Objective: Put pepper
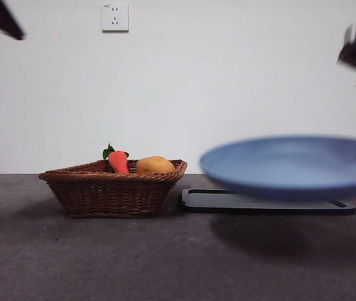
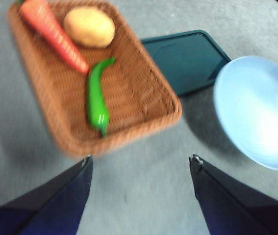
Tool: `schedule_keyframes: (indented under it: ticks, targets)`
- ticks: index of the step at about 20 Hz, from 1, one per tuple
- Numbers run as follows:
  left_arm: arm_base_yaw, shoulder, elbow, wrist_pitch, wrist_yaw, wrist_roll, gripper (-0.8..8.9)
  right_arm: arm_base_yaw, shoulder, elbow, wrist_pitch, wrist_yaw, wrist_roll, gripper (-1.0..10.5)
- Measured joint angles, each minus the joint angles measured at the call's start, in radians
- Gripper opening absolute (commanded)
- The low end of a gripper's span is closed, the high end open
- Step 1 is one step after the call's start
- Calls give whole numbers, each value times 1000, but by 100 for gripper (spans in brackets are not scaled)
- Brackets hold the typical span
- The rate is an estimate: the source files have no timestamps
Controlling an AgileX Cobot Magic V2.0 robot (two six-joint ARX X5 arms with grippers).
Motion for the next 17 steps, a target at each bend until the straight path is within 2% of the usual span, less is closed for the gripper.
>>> schedule_keyframes:
  ticks: [5, 10, 13, 17]
  targets:
    - [-143, 327, 239, 19, -169, 10, 348, -42, -162, 5, -77, 0, 0, 5]
    - [-217, 633, 476, -2, -320, 39, 348, -63, -252, 5, -114, 0, 0, 5]
    - [-232, 791, 575, -24, -366, 53, 348, -63, -267, 5, -119, 0, 3, 5]
    - [-238, 922, 615, -24, -404, 71, 348, -65, -267, 5, -119, 0, 4, 5]
